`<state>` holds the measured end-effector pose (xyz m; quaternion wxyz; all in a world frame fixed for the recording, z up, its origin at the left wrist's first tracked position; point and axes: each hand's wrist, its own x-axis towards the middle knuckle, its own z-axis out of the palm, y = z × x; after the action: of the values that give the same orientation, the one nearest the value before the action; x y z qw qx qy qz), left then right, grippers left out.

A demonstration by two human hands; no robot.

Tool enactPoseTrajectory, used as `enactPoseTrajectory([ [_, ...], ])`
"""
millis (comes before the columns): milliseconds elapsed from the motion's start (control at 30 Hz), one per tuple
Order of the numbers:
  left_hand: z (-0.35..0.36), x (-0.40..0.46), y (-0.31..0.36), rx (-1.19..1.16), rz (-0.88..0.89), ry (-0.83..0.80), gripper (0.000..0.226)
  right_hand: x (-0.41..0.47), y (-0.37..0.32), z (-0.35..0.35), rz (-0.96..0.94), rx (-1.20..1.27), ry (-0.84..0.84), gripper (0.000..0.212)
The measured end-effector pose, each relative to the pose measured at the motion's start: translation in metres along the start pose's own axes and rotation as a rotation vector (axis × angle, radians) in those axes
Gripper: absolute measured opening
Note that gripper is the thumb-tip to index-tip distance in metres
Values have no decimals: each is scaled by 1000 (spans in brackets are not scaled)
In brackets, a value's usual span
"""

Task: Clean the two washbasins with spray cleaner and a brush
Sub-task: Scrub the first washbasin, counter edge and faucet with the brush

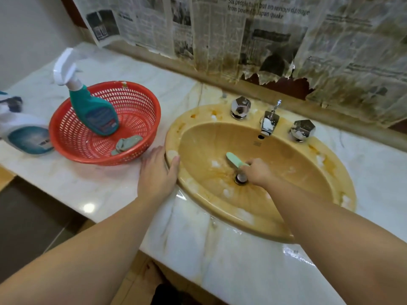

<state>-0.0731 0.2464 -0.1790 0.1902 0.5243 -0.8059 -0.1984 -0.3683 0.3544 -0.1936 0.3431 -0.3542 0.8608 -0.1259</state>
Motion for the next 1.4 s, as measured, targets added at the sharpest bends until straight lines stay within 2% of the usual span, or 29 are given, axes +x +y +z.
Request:
enactPoseTrajectory([
  [67, 2, 1, -2, 35, -14, -10, 66, 9, 8, 4, -71, -16, -95, 27],
  [133, 5, 2, -3, 60, -33, -28, 73, 8, 13, 5, -135, 6, -370, 26],
  [167, 6, 2, -3, 71, -34, -34, 74, 9, 15, 4, -156, -5, -420, 25],
  [200, 5, 2, -2, 80, -35, -37, 75, 12, 17, 2, -191, -39, -351, 25],
  [267, 5, 1, 0, 95, -38, -39, 76, 20, 26, 0, -177, -62, -83, 24],
  [300, 5, 1, 1, 97, -46, -38, 76, 23, 30, -2, -164, -29, -99, 24],
  [367, 5, 0, 3, 97, -61, -40, 73, 22, 30, -4, -155, -25, -396, 26],
  [400, 4, 1, 4, 99, -67, -37, 73, 23, 29, -5, -158, -64, -456, 27],
  [433, 4, 1, 4, 99, -71, -37, 73, 24, 27, -4, -170, -101, -383, 26],
  [500, 3, 0, 5, 98, -78, -41, 73, 30, 28, -5, -156, -67, -88, 26],
  [533, 3, -1, 5, 98, -81, -41, 72, 31, 29, -5, -156, -57, -104, 26],
  [600, 2, 0, 6, 98, -77, -40, 71, 26, 26, -5, -175, -65, -401, 22],
  [633, 2, 0, 6, 101, -78, -40, 70, 24, 24, -5, -176, -69, -453, 18],
  [667, 1, 0, 7, 103, -82, -40, 70, 24, 23, -6, -177, -65, -377, 13],
  [733, 1, 0, 9, 106, -87, -42, 70, 28, 25, -9, -137, -44, -67, 12],
  [767, 1, 0, 9, 108, -89, -43, 70, 29, 27, -8, -129, -61, -40, 13],
  [833, 1, 0, 9, 108, -90, -41, 70, 28, 28, -6, -148, -88, -204, 14],
  [867, 0, 0, 9, 106, -90, -41, 70, 28, 27, -8, -151, -119, -227, 17],
  [900, 0, -1, 10, 104, -90, -41, 69, 26, 25, -14, -155, -172, -156, 19],
  [1000, -1, -1, 12, 104, -91, -40, 68, 20, 21, -28, -305, -318, 382, 22],
  [1033, -2, -1, 12, 102, -92, -41, 68, 16, 21, -27, -368, -318, 473, 22],
  [1067, -2, -2, 13, 100, -94, -42, 67, 13, 23, -21, -375, -320, 497, 22],
  [1100, -2, -1, 12, 98, -95, -39, 67, 12, 23, -16, -341, -339, 451, 22],
  [1167, -2, -2, 12, 97, -94, -41, 67, 12, 27, -5, -196, -465, 238, 21],
  [1200, -2, -1, 12, 97, -92, -42, 68, 13, 28, -5, -180, -460, 231, 21],
  [1300, 0, 0, 9, 94, -81, -42, 70, 16, 28, -7, -338, -230, 521, 26],
  [1333, 1, 0, 8, 94, -81, -40, 71, 17, 26, -8, -329, -231, 513, 27],
  [1400, 3, 0, 5, 100, -80, -42, 74, 23, 25, -5, -228, -359, 285, 31],
])
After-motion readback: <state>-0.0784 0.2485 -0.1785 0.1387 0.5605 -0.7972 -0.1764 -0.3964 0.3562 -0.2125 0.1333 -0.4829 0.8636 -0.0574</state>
